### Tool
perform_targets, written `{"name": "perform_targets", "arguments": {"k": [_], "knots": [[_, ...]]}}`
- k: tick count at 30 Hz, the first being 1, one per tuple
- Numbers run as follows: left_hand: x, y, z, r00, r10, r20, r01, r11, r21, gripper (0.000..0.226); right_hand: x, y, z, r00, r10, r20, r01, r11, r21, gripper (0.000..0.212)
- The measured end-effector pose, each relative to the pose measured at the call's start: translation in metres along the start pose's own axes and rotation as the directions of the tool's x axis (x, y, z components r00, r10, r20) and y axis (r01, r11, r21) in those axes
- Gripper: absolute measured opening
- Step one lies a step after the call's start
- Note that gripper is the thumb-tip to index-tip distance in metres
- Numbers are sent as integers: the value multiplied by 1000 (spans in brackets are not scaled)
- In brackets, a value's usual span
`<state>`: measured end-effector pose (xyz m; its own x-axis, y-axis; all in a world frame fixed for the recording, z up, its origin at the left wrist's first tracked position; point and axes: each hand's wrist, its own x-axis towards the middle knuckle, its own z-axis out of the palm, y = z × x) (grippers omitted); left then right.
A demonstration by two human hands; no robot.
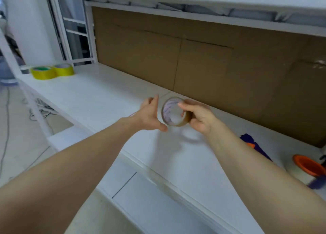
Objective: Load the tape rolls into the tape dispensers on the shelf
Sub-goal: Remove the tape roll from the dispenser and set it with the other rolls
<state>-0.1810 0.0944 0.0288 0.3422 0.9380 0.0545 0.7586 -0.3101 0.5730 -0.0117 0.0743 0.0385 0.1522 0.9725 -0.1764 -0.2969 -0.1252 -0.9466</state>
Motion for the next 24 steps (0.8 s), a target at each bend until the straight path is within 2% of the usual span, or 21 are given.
{"name": "perform_targets", "arguments": {"k": [2, 5, 7, 9, 12, 16, 19, 24], "knots": [[-3, -39, -27, 998, -67, -13, 67, 997, 26, 119, 15, 11, 43, 999, 4, 43, -5, 1000, 27, 32], [-9, -97, -71, 990, -137, -45, 139, 989, 59, 109, 36, 24, 113, 995, 38, 87, -46, 995, 85, 29], [-12, -133, -100, 982, -173, -78, 179, 981, 79, 103, 53, 32, 160, 998, 30, 47, -32, 998, 46, 31], [-17, -166, -125, 971, -214, -106, 224, 971, 85, 99, 69, 43, 201, 999, -47, 23, 49, 990, -130, 36], [-23, -209, -156, 957, -263, -127, 276, 955, 106, 96, 81, 59, 256, 984, -120, 129, 162, 906, -392, 46], [-21, -256, -187, 943, -309, -121, 322, 940, 114, 92, 95, 73, 314, 958, -155, 240, 259, 823, -505, 49], [-13, -285, -205, 935, -334, -122, 347, 931, 112, 87, 117, 84, 348, 960, -155, 232, 267, 752, -602, 35], [10, -333, -235, 922, -365, -132, 379, 919, 110, 82, 162, 99, 397, 940, -217, 263, 341, 594, -729, 36]]}}
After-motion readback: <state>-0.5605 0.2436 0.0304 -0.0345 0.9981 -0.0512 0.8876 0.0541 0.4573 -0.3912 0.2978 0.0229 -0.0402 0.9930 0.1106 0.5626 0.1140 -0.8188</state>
